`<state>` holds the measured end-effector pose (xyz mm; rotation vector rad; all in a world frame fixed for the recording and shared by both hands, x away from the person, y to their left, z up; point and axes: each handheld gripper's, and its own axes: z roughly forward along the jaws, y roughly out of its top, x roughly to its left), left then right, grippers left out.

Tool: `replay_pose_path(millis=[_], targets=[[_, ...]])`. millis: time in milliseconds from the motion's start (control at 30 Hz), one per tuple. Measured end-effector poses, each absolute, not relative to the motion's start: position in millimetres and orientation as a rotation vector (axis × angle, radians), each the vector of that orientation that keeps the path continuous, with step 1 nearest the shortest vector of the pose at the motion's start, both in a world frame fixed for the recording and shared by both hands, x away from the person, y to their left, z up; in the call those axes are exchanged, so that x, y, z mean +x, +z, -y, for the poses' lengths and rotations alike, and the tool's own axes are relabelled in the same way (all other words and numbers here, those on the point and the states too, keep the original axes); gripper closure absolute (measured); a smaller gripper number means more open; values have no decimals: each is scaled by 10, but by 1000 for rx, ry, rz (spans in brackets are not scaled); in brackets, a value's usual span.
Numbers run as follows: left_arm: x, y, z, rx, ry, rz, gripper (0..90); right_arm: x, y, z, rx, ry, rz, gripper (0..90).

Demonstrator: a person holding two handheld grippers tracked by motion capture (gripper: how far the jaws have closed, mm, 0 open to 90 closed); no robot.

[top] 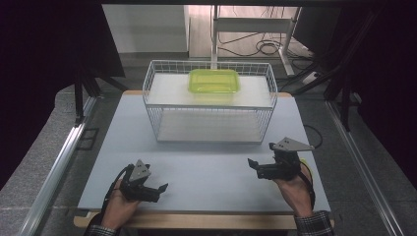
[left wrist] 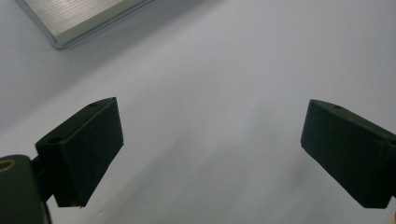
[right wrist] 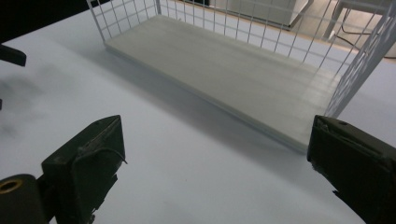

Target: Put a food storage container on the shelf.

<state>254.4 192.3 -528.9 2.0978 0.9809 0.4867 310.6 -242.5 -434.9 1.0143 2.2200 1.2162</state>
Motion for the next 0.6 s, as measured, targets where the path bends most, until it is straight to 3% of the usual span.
replay_pose_path(millis=[600], targets=[[2541,-5293,-1913,2118,485,-977,58,2996,-4644,2467,1068,1123,-2250,55]])
